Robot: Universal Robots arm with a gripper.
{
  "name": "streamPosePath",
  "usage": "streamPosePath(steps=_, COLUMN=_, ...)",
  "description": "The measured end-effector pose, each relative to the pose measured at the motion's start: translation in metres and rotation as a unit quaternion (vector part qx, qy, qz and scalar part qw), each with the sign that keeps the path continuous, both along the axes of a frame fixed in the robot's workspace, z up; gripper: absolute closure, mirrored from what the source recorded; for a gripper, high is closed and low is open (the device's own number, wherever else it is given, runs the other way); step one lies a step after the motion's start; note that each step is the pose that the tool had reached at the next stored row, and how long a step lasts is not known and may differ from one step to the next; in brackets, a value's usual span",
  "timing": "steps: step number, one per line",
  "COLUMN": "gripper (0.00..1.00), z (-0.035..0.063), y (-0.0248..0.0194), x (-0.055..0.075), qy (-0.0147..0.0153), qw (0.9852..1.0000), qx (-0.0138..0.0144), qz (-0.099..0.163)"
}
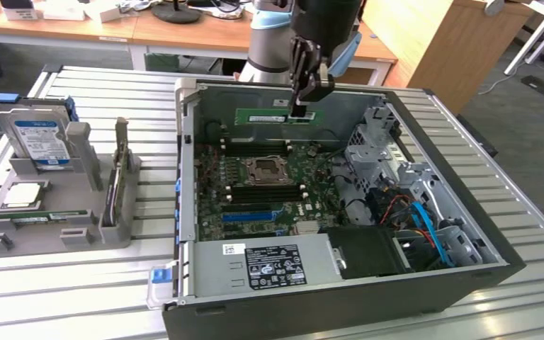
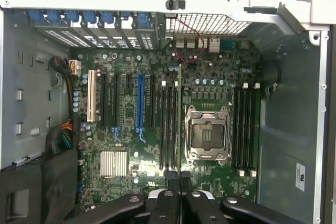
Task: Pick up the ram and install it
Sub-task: 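Pick up the ram and move it above insertion slot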
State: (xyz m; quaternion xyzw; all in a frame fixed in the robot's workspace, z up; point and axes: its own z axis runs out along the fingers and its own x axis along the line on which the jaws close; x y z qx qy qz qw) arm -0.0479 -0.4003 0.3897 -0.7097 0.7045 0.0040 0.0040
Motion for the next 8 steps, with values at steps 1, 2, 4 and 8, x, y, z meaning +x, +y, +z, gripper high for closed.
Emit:
streamPosePath(steps=1, gripper=0.88, z=0.0, y=0.0, x=0.0018, qy=0.0, qw=1.0, qx=0.0001, qz=0.0)
streamPosePath(steps=2, gripper=0.88, z=0.0, y=0.0, x=0.0039, qy=0.0001, qw=1.0, qx=0.0, qz=0.0)
streamPosePath(steps=4, gripper=0.88, z=0.0, y=0.0, x=0.0077, qy=0.0002, qw=1.0, qx=0.0, qz=0.0)
streamPosePath(steps=8, gripper=0.88, z=0.0, y=0.0, x=0.0088, qy=0.0003, qw=1.0, qx=0.0, qz=0.0)
